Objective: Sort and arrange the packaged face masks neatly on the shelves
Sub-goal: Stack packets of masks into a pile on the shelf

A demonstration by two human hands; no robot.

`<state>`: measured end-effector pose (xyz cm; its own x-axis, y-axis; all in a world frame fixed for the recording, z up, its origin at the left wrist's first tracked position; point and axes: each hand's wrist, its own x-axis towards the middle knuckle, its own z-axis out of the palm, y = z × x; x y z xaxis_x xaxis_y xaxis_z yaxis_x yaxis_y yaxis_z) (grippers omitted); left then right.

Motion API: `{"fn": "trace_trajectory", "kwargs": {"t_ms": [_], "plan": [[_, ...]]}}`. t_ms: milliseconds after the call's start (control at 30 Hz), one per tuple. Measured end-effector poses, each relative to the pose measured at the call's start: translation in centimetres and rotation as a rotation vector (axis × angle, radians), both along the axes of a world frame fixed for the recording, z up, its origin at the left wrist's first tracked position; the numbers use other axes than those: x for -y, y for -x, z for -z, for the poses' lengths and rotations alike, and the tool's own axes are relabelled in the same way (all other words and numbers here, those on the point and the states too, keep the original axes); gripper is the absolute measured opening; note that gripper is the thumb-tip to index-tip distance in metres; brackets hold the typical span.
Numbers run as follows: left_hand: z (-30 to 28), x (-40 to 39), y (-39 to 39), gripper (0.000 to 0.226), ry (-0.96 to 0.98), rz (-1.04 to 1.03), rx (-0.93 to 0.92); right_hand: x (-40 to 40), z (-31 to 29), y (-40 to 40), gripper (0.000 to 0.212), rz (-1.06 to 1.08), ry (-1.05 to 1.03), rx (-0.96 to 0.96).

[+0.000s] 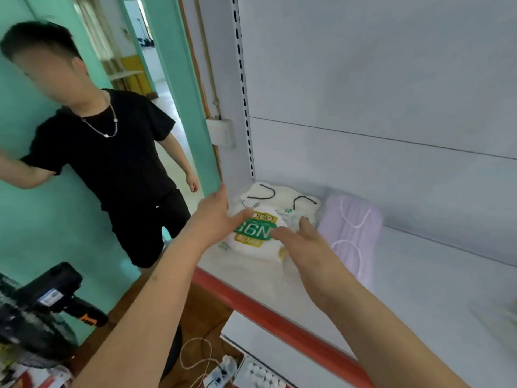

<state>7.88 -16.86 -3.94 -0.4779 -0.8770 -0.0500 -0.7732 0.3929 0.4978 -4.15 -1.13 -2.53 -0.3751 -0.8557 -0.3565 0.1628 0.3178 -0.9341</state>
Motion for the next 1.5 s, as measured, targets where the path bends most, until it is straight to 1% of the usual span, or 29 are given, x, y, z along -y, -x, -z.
{"fn": "trace_trajectory", "kwargs": {"t_ms": [33, 67, 133, 200, 267, 300, 333, 367, 433, 467, 533, 633, 667, 733, 800, 867, 967, 1000, 1033, 1067, 1133, 1167, 1200, 1233, 1300, 1333, 1367, 1433, 1500], "plan": [[-0.8, -0.6, 1.1, 0.071, 0.130, -0.032, -0.091, -1.2, -0.6, 0.9, 0.076, 0.011, 0.056, -0.038], [-1.5, -1.7, 2.4, 0.065, 0.240, -0.046, -0.232, -2.6, -1.3, 2.0, 0.067, 0.034, 0.135, -0.061], [-2.8, -4.9, 6.0, 0.044, 0.307, -0.016, -0.522, -5.4, -2.7, 4.5, 0.040, 0.164, 0.231, -0.096], [-3.2, -9.5, 10.4, 0.029, 0.149, 0.106, -0.724, -8.5, -2.4, 8.1, 0.030, 0.409, 0.244, -0.248], [-2.6, -14.8, 14.7, 0.025, -0.149, 0.279, -0.813, -12.4, -1.1, 12.2, 0.029, 0.685, 0.111, -0.557], [-1.8, -17.4, 16.7, 0.027, -0.272, 0.369, -0.794, -14.7, -0.3, 14.1, 0.033, 0.805, 0.011, -0.718], [-0.8, -19.7, 18.7, 0.029, -0.344, 0.444, -0.718, -17.2, 0.7, 15.9, 0.039, 0.886, -0.132, -0.856], [0.2, -21.7, 20.5, 0.034, -0.371, 0.510, -0.588, -19.5, 1.7, 17.5, 0.047, 0.908, -0.319, -0.955], [1.4, -25.0, 23.3, 0.053, -0.403, 0.591, -0.312, -23.6, 3.4, 19.8, 0.065, 0.796, -0.735, -1.029], [1.7, -26.2, 24.2, 0.061, -0.468, 0.588, -0.224, -24.9, 4.0, 20.5, 0.073, 0.712, -0.872, -1.020], [2.2, -27.6, 25.6, 0.073, -0.628, 0.554, -0.148, -26.3, 5.0, 21.1, 0.081, 0.606, -0.932, -1.029], [2.7, -27.5, 26.8, 0.084, -0.779, 0.422, -0.225, -26.5, 5.6, 21.4, 0.088, 0.555, -0.819, -1.103], [2.9, -27.2, 26.9, 0.080, -0.801, 0.396, -0.234, -26.4, 5.5, 21.4, 0.093, 0.534, -0.785, -1.085], [3.4, -26.3, 26.8, 0.055, -0.793, 0.423, -0.235, -26.2, 5.4, 21.4, 0.095, 0.524, -0.687, -0.996], [3.5, -25.3, 26.3, 0.029, -0.754, 0.427, -0.290, -25.9, 4.9, 21.3, 0.082, 0.548, -0.547, -0.898], [3.1, -24.0, 25.7, 0.021, -0.743, 0.386, -0.376, -25.3, 4.0, 21.2, 0.066, 0.584, -0.414, -0.800], [1.7, -22.1, 24.4, 0.015, -0.746, 0.356, -0.510, -23.2, 2.7, 21.2, 0.053, 0.628, -0.199, -0.444], [1.1, -21.4, 23.7, 0.018, -0.723, 0.332, -0.567, -22.3, 2.4, 21.1, 0.050, 0.627, -0.125, -0.340], [0.4, -20.7, 22.9, 0.028, -0.702, 0.292, -0.631, -21.2, 2.2, 20.9, 0.048, 0.640, -0.062, -0.289], [-0.2, -19.7, 22.1, 0.045, -0.696, 0.251, -0.685, -19.9, 2.0, 20.5, 0.043, 0.670, -0.003, -0.268], [-1.9, -17.7, 19.6, 0.079, -0.710, 0.177, -0.700, -16.7, 1.2, 18.9, 0.034, 0.738, 0.111, -0.235], [-2.3, -16.6, 18.2, 0.091, -0.710, 0.134, -0.683, -14.9, 0.9, 18.0, 0.034, 0.736, 0.159, -0.200], [-2.6, -15.4, 16.6, 0.092, -0.689, 0.106, -0.688, -13.1, 0.6, 16.9, 0.035, 0.690, 0.194, -0.136], [-2.7, -14.1, 14.9, 0.078, -0.627, 0.092, -0.697, -11.3, 0.3, 15.7, 0.033, 0.589, 0.228, -0.051], [-3.0, -11.3, 10.9, 0.029, -0.459, 0.052, -0.720, -8.2, -0.4, 12.8, 0.027, 0.314, 0.276, 0.090], [-3.0, -9.7, 8.8, 0.020, -0.409, 0.025, -0.727, -6.9, -0.9, 11.4, 0.025, 0.206, 0.278, 0.111], [-3.4, -8.3, 6.9, 0.018, -0.401, 0.005, -0.738, -5.6, -1.3, 10.4, 0.027, 0.143, 0.277, 0.092], [-4.1, -5.5, 3.4, 0.017, -0.382, 0.025, -0.721, -3.4, -2.0, 9.0, 0.035, 0.128, 0.255, 0.003], [-5.0, -3.2, 1.2, 0.019, -0.325, 0.083, -0.634, -1.6, -2.3, 8.1, 0.034, 0.093, 0.205, -0.093]]}}
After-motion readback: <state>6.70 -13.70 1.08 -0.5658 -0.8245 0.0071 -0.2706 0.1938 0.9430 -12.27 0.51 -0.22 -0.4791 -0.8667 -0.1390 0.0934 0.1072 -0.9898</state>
